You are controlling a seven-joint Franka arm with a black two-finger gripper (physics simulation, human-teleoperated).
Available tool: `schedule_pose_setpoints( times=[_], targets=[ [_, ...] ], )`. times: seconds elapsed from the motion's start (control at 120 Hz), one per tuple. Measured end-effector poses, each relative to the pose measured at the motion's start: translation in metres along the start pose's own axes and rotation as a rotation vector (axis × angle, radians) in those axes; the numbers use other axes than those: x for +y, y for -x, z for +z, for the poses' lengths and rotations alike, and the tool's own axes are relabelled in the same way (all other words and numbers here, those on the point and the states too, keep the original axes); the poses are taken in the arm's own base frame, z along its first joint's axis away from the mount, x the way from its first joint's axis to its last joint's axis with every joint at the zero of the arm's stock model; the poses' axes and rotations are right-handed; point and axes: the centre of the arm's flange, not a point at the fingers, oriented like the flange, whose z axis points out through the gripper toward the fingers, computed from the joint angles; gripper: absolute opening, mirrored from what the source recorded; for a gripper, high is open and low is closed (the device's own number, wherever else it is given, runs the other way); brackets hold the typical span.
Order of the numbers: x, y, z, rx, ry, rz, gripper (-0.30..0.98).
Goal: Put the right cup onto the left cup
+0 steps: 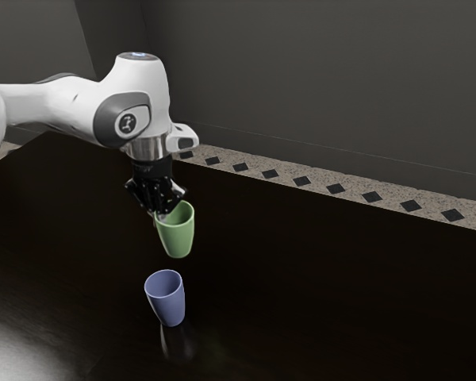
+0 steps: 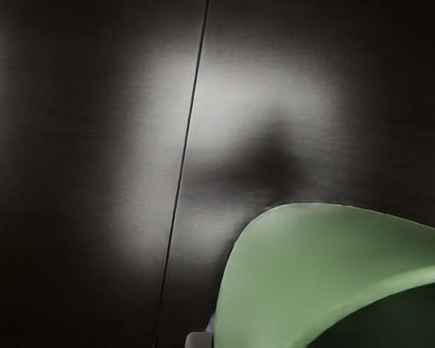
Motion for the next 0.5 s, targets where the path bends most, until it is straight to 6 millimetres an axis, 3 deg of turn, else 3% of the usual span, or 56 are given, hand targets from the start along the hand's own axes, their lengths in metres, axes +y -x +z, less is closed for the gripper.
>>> schedule_pose_setpoints(
  times=[0.325, 0.5],
  targets=[
    [-0.030, 0.040, 0.002, -0.005, 0.021, -0.019, -0.10],
    [-0.034, 0.057, 0.003, -0.002, 0.029, -0.020, -0.10]
  ],
)
